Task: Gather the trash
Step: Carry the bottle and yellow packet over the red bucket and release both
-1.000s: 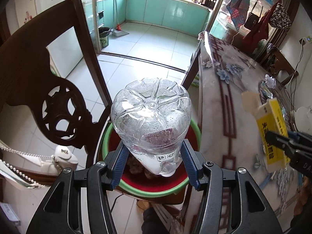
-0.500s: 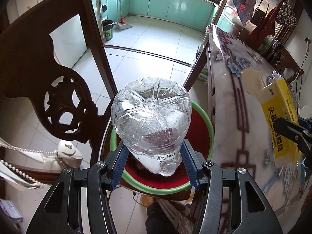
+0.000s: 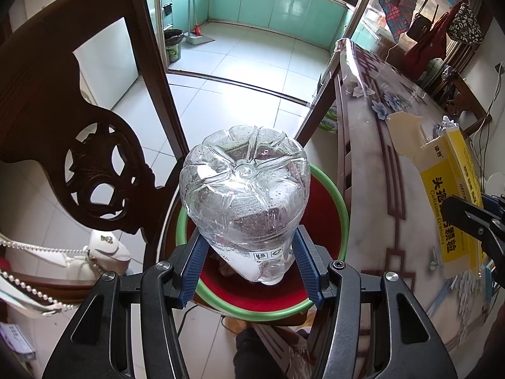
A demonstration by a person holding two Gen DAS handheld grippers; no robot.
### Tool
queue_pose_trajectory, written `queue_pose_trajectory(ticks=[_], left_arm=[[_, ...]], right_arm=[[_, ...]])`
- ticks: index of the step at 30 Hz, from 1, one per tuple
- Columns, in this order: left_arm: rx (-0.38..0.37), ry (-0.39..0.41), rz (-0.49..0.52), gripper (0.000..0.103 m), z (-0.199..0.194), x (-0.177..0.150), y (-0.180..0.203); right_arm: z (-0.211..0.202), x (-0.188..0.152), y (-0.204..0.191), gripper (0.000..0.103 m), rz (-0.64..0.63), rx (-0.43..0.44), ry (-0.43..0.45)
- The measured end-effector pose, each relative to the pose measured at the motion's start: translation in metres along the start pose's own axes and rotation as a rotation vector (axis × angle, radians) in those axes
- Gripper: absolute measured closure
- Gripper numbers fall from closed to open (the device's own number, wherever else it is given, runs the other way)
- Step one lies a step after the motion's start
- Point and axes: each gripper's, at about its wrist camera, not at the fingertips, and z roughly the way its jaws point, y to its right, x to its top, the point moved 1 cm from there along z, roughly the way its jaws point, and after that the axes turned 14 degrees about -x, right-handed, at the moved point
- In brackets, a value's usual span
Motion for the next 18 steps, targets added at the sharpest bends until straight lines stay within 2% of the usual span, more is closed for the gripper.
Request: queue_pose_trajectory(ticks=[8, 13, 18], left_arm=[[0.005, -0.008, 0.001, 0.049, 0.003, 0.004, -0.002], [0.018, 0.014, 0.001, 0.038, 0.000, 0.007, -0.005], [0.021, 0.027, -0.005, 0.037, -0.004, 0.009, -0.007]], right_arm=[[0.003, 0.004, -0.004, 0.063, -0.003, 0.022, 0.008], [0.003, 0.007, -0.008, 0.059, -0.014, 0.025, 0.015], [0.001, 0.010, -0.012, 0.059, -0.026, 0.030, 0.026]])
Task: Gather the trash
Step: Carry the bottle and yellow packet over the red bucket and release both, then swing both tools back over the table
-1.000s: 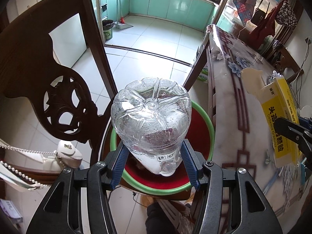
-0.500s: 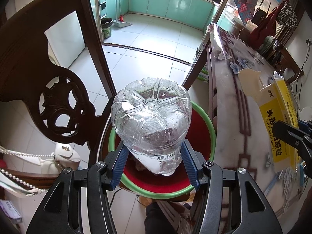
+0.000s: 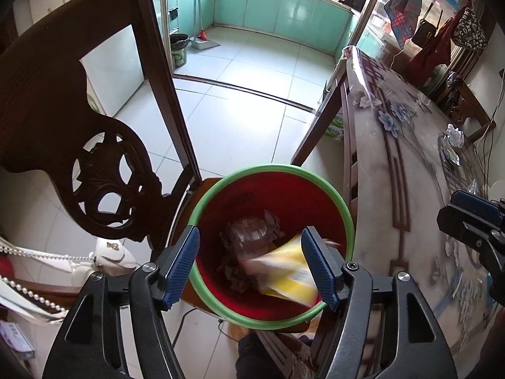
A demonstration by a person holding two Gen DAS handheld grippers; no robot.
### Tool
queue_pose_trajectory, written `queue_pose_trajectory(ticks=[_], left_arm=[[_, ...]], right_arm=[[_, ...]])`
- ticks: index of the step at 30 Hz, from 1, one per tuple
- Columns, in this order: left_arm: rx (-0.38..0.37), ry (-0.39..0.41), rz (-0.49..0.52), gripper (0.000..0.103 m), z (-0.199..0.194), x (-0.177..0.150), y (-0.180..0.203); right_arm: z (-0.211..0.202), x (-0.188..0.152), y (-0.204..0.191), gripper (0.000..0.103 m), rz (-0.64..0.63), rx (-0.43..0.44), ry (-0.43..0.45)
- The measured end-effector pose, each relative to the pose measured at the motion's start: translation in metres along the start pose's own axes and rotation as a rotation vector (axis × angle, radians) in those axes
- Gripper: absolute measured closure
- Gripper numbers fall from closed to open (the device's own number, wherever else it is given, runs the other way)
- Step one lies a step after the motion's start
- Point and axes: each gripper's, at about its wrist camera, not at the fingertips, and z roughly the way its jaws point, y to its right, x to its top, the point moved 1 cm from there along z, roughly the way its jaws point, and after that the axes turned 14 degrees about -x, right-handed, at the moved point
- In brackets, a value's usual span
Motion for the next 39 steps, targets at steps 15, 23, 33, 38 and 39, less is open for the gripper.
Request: queue_pose_trajectory(ticks=[15, 23, 33, 38, 39], left_arm=[[0.036, 0.102, 0.044, 0.034, -0.035, 0.011, 0.025], [0.045, 0.165, 0.086, 0.033, -0.056, 0.021, 0.042], [0.035, 0.143, 0.087, 0.030, -0.053, 0.010, 0.049], [0.040, 0.096, 0.094, 0.030, -0.045, -0.007, 0.055], [0.042, 0.086, 0.099, 0.030, -0.043, -0.010, 0.058]], right_arm=[[-0.006, -0.006, 0.018, 0.054, 0.051, -0.007, 0.007], [-0.008, -0.015, 0.031, 0.054, 0.083, -0.020, -0.004], [-0.012, -0.047, 0.076, 0.054, 0.177, -0.069, -0.040], [-0.017, -0.079, 0.128, 0.054, 0.280, -0.143, -0.064], [-0.019, -0.085, 0.139, 0.054, 0.303, -0.160, -0.068]])
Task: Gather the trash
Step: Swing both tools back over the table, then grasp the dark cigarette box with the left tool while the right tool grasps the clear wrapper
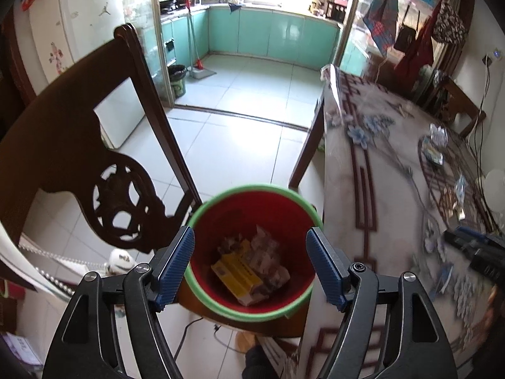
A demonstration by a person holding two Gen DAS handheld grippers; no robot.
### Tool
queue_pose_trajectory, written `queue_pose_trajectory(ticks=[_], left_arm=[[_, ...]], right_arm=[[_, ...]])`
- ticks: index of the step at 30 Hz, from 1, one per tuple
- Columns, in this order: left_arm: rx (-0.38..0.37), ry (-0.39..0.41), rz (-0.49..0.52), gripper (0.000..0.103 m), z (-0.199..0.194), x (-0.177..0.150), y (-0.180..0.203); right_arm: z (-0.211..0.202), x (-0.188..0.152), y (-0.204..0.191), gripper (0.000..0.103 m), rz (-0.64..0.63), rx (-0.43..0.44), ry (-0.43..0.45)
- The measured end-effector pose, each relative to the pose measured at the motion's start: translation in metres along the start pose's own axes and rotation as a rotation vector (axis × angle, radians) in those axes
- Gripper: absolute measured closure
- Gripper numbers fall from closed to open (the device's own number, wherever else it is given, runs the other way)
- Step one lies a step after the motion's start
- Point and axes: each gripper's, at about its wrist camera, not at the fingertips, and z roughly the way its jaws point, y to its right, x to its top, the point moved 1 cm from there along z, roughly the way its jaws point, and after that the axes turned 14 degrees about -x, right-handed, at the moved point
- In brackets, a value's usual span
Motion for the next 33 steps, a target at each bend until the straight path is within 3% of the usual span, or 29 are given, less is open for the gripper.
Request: queue_pose_trajectory(ticks=[8, 10, 15, 21, 24, 33], left_arm=[[-0.001, -0.050, 0.060, 0.030, 0.008, -0.021, 0.047], [0.010, -0.051, 0.062, 0.030, 0.009, -0.026, 0.061], [0.038, -0.050, 0.019, 0.030, 0.008, -0.042, 0.103], [0.047, -0.043, 0.015, 0.030, 0.013, -0.058, 0.171], [0.017, -0.034, 0.028, 0.023, 0.013, -0.062, 0.208], [-0.016, -0.052, 0.136, 0.018, 0.024, -0.057, 0.282]], right_arm=[[-0.002, 0.004, 0.149, 0.052, 0.191, -0.170, 0.030], [-0.004, 0.009, 0.179, 0.046, 0.206, -0.194, 0.054], [-0.004, 0.028, 0.251, 0.044, 0.220, -0.196, 0.111], [0.020, 0.046, 0.303, 0.039, 0.223, -0.111, 0.120], [0.045, 0.055, 0.316, 0.039, 0.259, -0.057, 0.094], [0.135, 0.088, 0.321, 0.039, 0.310, -0.026, 0.004]])
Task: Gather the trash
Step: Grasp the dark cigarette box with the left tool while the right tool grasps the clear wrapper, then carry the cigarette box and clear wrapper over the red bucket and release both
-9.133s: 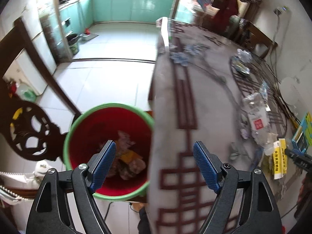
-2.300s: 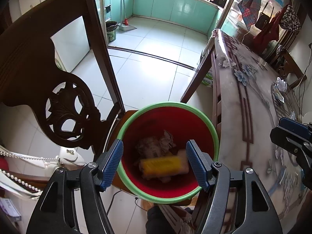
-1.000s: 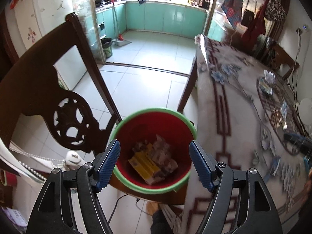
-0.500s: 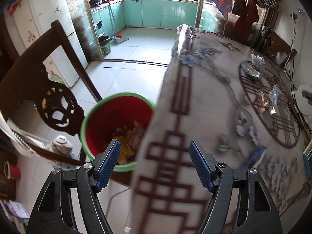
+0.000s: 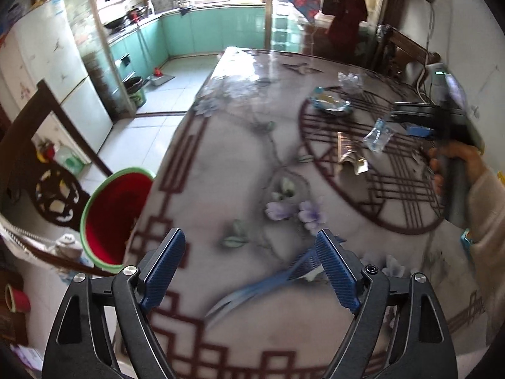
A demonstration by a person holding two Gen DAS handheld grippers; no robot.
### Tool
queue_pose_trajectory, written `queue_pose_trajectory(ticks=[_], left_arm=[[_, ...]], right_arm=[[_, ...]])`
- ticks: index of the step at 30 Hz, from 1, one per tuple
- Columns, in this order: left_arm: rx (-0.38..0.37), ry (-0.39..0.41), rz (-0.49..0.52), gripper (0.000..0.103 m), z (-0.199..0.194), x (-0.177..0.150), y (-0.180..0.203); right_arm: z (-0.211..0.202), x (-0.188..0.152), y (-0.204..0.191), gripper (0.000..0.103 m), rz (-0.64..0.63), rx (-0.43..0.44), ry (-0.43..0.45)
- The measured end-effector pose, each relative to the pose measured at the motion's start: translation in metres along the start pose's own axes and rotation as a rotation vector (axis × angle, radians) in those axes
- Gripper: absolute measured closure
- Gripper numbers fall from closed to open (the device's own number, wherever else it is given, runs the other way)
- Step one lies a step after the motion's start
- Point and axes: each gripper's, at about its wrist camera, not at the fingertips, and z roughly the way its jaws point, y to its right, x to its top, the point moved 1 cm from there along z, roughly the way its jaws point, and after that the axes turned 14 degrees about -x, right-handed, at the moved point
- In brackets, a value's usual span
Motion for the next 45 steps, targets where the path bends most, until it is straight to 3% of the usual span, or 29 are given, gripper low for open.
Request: queue_pose_trajectory(ticks=[6, 11, 18, 23, 27, 29, 30, 33, 37, 45], left_arm=[[0.016, -0.023, 0.000, 0.017, 0.015, 0.011, 0.019], [0.025, -0.061, -0.005, 0.017, 0.040, 0.025, 0.029], [-0.004, -0.097, 0.059, 0.017, 0.096, 0.063, 0.057], [-0.023, -0.113, 0.052, 0.017, 0.147, 0.089, 0.074], [-0.027, -0.152, 0.053, 0.017, 0.190, 0.098, 0.089], [-0.021, -0.175, 0.069, 0.017, 0.206, 0.099, 0.096], [-0.031, -0.191, 0.072, 0.018, 0.215, 0.097, 0.099], [-0.047, -0.220, 0.047, 0.037, 0.230, 0.091, 0.100], [-0.062, -0.193, 0.048, 0.062, 0.226, 0.093, 0.100], [-0.058, -0.193, 0.015, 0.065, 0.205, 0.094, 0.079]], right_arm=[[0.043, 0.004, -0.006, 0.039, -0.021, -0.055, -0.036], [0.066, 0.002, -0.009, 0.039, -0.055, -0.033, -0.074], [0.071, 0.004, -0.010, 0.044, -0.139, -0.023, -0.029], [0.072, 0.005, -0.005, 0.044, -0.183, -0.045, -0.002], [0.072, 0.005, 0.003, 0.053, -0.196, -0.040, 0.006], [0.072, 0.007, 0.009, 0.062, -0.189, -0.040, 0.001], [0.072, 0.009, 0.014, 0.069, -0.179, -0.034, -0.003], [0.072, 0.011, 0.025, 0.082, -0.151, -0.007, -0.017], [0.071, 0.010, 0.030, 0.085, -0.153, -0.013, -0.019], [0.065, 0.004, 0.038, 0.088, -0.109, 0.012, -0.074]])
